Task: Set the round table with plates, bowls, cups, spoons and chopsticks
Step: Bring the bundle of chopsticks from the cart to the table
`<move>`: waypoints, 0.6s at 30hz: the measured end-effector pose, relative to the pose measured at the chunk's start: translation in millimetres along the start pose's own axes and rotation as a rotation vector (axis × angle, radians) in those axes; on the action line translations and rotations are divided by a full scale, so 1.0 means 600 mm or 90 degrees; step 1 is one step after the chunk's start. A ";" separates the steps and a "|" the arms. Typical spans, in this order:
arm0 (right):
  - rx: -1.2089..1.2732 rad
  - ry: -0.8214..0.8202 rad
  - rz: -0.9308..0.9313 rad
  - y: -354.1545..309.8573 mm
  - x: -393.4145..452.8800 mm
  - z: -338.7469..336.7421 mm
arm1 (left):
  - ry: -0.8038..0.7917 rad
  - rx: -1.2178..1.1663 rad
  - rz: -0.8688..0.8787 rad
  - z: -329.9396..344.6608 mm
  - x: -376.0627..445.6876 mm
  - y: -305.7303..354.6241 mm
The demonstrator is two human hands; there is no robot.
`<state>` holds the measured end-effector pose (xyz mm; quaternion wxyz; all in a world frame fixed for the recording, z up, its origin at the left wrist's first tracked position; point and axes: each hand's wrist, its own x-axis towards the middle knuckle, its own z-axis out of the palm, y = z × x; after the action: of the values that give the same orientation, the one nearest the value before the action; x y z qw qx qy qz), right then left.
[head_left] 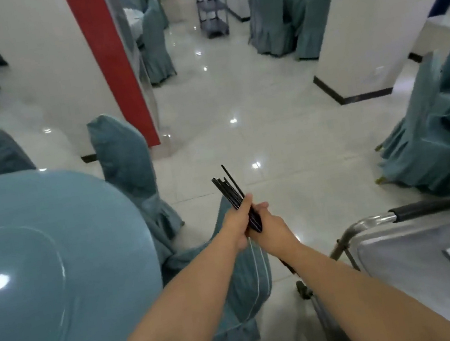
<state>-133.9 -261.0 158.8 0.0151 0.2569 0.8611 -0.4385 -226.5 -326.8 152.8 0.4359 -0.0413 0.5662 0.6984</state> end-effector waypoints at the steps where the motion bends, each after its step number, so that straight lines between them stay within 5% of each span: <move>1: -0.015 -0.031 -0.008 -0.019 0.015 0.016 | 0.032 -0.020 0.012 -0.026 -0.002 0.011; 12: -0.156 -0.386 -0.187 -0.185 0.084 0.210 | 0.345 -0.236 0.064 -0.266 -0.105 0.051; 18: -0.219 -0.511 -0.238 -0.230 0.065 0.324 | 0.479 -0.225 -0.029 -0.350 -0.192 0.024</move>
<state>-269.5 -459.3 132.8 0.3099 -0.0985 0.8789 -0.3491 -256.4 -565.0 152.6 0.1997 -0.3803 0.5566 0.7111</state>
